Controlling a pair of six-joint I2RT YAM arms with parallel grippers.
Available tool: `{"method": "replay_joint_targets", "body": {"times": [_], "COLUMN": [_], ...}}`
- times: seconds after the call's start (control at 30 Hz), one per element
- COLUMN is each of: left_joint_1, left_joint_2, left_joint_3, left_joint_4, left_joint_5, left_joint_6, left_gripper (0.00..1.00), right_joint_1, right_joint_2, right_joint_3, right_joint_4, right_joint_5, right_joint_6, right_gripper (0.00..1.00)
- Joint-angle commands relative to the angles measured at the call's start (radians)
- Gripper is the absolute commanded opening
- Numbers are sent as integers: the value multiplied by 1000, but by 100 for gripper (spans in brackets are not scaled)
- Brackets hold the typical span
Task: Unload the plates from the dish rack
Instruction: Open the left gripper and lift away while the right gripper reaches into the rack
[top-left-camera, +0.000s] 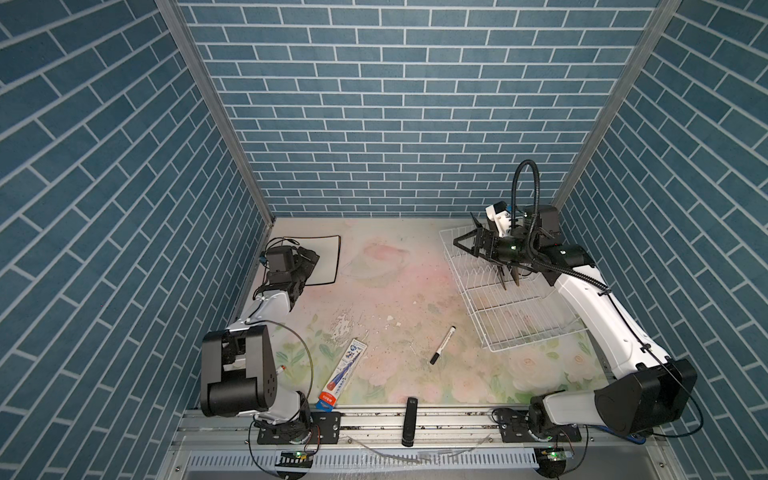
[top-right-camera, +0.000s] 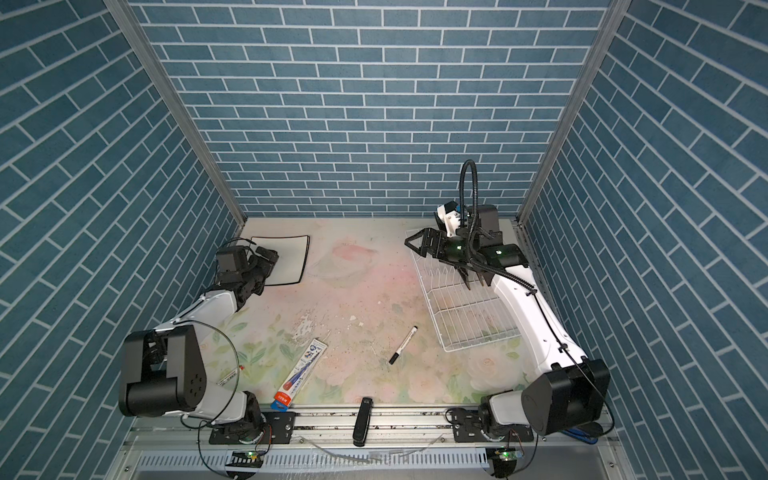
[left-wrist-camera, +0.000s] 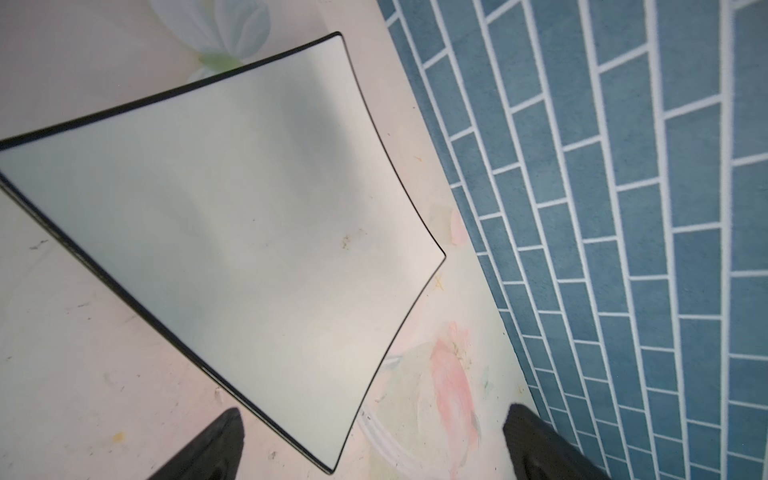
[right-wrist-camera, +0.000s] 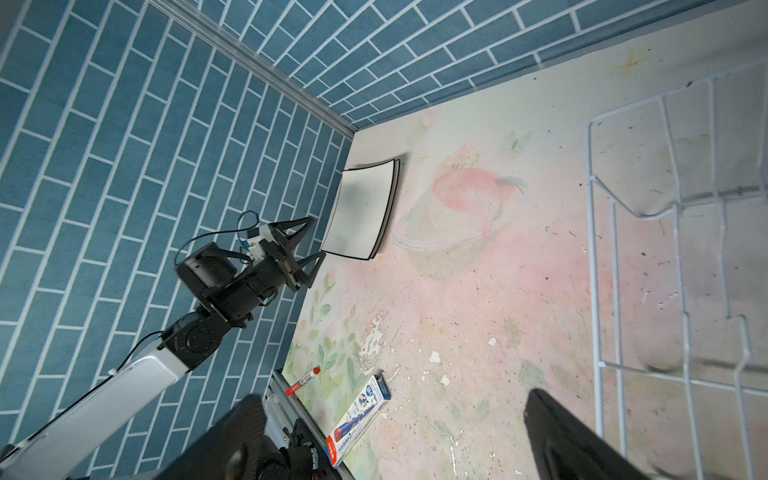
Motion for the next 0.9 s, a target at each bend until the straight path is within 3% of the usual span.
{"method": "replay_joint_targets", "body": {"times": [0.0,0.23,0.37,0.57,0.87], "left_joint_1": [-39,-148,-210,-322,-447], "left_joint_2": [-66,-189,-233,-289,-298], "left_joint_3": [-17,-54,-66,-81,-156], "left_joint_4": [-15,-24,-19,-5,123], "left_joint_5": [5,-35,-35,-38,-42], "left_joint_6": [96,166,189,223,188], "left_gripper": [100,100,100,100,100], "right_joint_1": [-3,-2,0,1,37], "right_joint_2": [-47,-113,-128,-97,-13], "right_joint_3": [-13,-10,22,125,201], "right_joint_4": [-78,-194,-305,-496,-640], "right_joint_5": [90,233,381,619,831], "right_joint_6": [-62,-113,-172,-242,-274], "right_gripper": [98,97,96,94,89]}}
